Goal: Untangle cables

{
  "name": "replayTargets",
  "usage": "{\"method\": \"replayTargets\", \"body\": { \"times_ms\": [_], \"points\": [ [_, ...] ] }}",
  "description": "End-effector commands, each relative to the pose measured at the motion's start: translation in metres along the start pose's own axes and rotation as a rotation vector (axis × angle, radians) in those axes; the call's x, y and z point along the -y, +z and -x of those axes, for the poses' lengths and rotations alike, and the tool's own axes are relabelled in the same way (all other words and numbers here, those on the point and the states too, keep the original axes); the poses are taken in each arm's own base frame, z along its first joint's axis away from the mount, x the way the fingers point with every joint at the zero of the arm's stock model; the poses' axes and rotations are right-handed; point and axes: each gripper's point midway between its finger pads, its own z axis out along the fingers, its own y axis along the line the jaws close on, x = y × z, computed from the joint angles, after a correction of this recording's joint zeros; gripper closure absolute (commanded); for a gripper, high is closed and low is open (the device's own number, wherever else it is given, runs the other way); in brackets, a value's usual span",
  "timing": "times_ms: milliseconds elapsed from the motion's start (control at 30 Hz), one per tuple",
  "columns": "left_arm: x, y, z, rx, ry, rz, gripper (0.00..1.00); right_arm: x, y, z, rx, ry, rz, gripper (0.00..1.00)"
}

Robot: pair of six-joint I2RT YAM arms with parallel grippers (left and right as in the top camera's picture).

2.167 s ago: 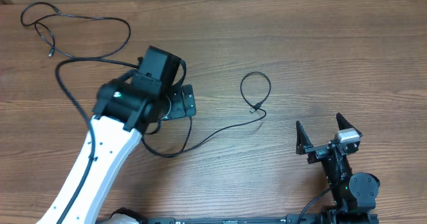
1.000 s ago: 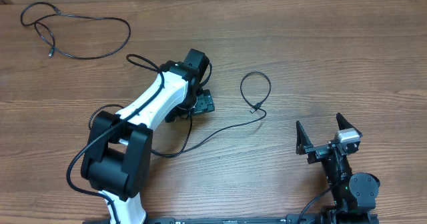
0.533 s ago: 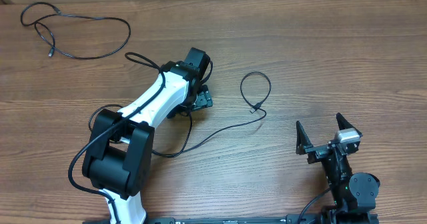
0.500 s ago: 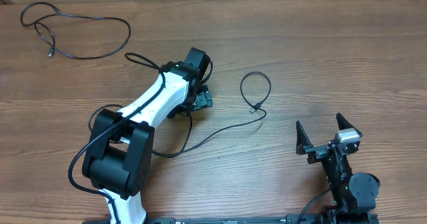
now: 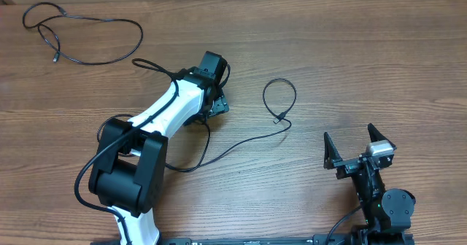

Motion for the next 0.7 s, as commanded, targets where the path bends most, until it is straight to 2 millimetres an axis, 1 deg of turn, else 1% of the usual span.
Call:
{"method": "replayTargets", "body": {
  "times_ms": [0, 100, 167, 367, 467, 533, 667],
  "points": [
    [-0.012, 0.012, -0.010, -0.035, -0.021, 0.039, 0.17, 0.001, 0.000, -0.002, 0.003, -0.002, -0.004, 0.00],
    [-0.012, 0.013, -0.015, -0.059, -0.019, 0.032, 0.16, 0.000, 0.000, -0.002, 0.002, -0.002, -0.004, 0.00],
    [-0.008, 0.012, -0.021, -0.091, -0.020, 0.007, 0.15, 0.001, 0.000, -0.002, 0.003, -0.002, -0.004, 0.00],
    [-0.007, 0.012, -0.025, -0.110, -0.021, -0.003, 0.17, 0.001, 0.000, -0.002, 0.003, -0.002, -0.004, 0.00],
    [-0.009, 0.013, -0.027, -0.114, -0.020, 0.006, 0.21, 0.001, 0.000, -0.002, 0.003, -0.002, -0.004, 0.00],
    [-0.015, 0.017, -0.024, -0.089, -0.028, 0.031, 0.25, 0.000, 0.000, -0.002, 0.002, -0.002, -0.004, 0.00],
    [-0.020, 0.025, -0.026, -0.070, -0.032, 0.041, 0.26, 0.001, 0.000, -0.002, 0.003, -0.002, -0.004, 0.00]
  ]
}}
